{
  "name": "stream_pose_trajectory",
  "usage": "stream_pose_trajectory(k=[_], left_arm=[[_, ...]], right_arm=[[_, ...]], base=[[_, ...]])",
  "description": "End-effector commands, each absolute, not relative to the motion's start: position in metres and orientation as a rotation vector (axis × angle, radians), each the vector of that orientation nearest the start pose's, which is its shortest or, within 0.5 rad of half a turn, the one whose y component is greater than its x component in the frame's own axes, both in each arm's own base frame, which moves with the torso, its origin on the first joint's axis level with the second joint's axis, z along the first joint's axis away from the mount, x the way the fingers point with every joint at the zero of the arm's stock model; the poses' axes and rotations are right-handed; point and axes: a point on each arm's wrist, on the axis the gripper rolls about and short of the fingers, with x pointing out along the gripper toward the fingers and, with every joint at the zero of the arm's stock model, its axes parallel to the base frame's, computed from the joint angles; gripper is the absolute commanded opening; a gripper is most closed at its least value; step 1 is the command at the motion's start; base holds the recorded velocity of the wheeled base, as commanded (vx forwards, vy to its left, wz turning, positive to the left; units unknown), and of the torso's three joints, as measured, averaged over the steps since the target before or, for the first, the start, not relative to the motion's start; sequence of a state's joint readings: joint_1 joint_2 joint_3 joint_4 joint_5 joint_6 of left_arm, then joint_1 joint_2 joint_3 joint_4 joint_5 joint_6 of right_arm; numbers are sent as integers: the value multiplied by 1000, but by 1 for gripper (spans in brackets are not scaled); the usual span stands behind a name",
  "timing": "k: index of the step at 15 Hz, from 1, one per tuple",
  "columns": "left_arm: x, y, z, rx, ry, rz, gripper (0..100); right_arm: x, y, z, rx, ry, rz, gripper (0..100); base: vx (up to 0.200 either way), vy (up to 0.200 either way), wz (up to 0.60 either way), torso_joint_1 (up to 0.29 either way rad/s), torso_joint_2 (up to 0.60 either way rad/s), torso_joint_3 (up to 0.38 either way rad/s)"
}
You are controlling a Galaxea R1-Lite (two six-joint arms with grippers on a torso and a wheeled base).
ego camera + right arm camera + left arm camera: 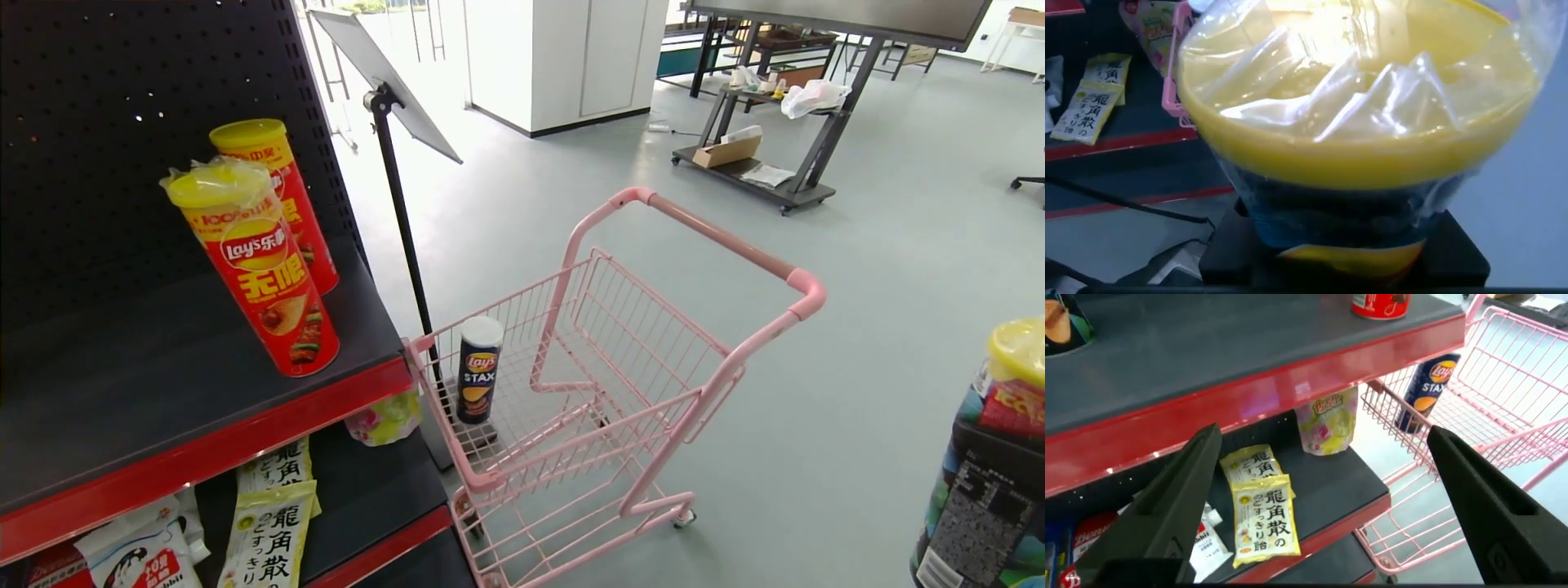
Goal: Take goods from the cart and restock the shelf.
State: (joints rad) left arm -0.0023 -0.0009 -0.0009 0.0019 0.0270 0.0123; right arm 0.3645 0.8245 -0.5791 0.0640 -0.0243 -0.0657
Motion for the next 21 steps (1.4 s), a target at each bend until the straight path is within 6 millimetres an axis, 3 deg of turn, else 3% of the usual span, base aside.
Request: stream_pose_trajectory(k=[1, 5, 14, 17, 21], left_arm=[[-23, 1, 75, 12, 2, 25, 100], [-23, 1, 75, 12, 2, 25, 100], [-23, 1, 75, 8, 2, 25, 100], [-23, 1, 75, 8, 2, 25, 100], [-23, 1, 75, 9, 2, 26, 100]], right_arm=[[80, 30, 220, -130, 301, 355, 0], [82, 31, 221, -154, 300, 362, 0], [84, 32, 217, -162, 322, 363, 0], [82, 31, 209, -161, 336, 360, 0], [86, 33, 196, -107, 232, 400, 0]], base=[[0, 0, 600, 193, -422, -256], [0, 0, 150, 146, -319, -184], [0, 0, 600, 9, -8, -5], [0, 0, 0, 0, 0, 0], [-50, 0, 0, 1, 1, 1]])
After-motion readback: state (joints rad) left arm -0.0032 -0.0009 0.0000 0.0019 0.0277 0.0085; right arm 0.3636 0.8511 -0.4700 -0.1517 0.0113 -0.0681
